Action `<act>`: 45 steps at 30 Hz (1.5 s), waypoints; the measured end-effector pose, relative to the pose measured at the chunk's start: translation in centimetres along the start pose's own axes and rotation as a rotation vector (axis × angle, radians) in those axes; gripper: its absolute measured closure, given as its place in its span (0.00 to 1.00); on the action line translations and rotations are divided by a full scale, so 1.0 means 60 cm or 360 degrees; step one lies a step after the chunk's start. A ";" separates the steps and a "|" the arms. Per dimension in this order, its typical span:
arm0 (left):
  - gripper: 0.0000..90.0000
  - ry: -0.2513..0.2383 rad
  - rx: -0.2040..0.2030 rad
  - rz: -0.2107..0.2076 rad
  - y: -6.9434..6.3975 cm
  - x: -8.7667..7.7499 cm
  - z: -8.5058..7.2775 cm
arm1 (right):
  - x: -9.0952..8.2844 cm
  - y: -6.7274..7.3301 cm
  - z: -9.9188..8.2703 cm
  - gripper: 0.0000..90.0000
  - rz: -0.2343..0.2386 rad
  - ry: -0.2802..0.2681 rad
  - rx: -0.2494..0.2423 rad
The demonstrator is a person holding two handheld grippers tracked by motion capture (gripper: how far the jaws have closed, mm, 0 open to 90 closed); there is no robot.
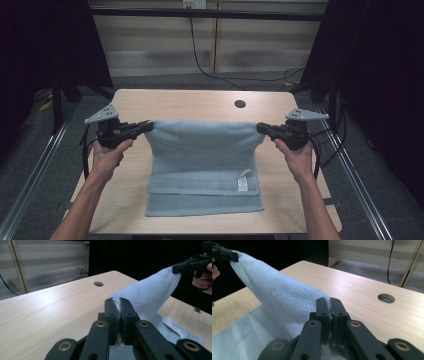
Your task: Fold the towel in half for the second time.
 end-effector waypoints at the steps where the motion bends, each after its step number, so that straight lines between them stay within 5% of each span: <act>1: 0.95 0.0007 0.0010 -0.0004 -0.008 -0.005 -0.001 | -0.006 0.006 -0.005 0.97 0.0002 0.0008 -0.0009; 6: 0.95 -0.0007 0.0006 -0.0016 -0.045 -0.028 -0.007 | -0.031 0.028 -0.030 0.96 -0.0016 0.0076 -0.0059; 13: 0.95 0.0116 0.0005 -0.0070 -0.101 -0.042 -0.067 | -0.048 0.047 -0.105 0.96 -0.0028 0.0161 0.0005; 21: 0.95 0.0260 -0.0019 -0.0148 -0.134 -0.051 -0.148 | -0.050 0.053 -0.201 0.96 0.0003 0.0308 0.0074; 29: 0.91 0.0333 -0.0059 -0.0220 -0.158 -0.066 -0.198 | -0.051 0.067 -0.253 0.90 0.0043 0.0410 0.0086; 34: 0.78 0.0249 -0.0092 -0.0248 -0.159 -0.074 -0.185 | -0.062 0.075 -0.255 0.79 0.0085 0.0384 0.0108; 41: 0.57 0.0236 -0.0087 -0.0195 -0.144 -0.061 -0.162 | -0.058 0.080 -0.218 0.68 0.0099 0.0309 0.0094; 45: 0.46 0.0219 -0.0119 -0.0045 -0.088 -0.040 -0.131 | -0.041 0.068 -0.177 0.62 0.0065 0.0244 0.0067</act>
Point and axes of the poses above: each handheld gripper's, and its own axes: x roughly forward along the jaws, z roughly out of its top, y roughly to its left, the point moved 10 cm from there along x, roughly forward along the jaws, and after that the axes turned 11 degrees about x, right-handed, at the moved point
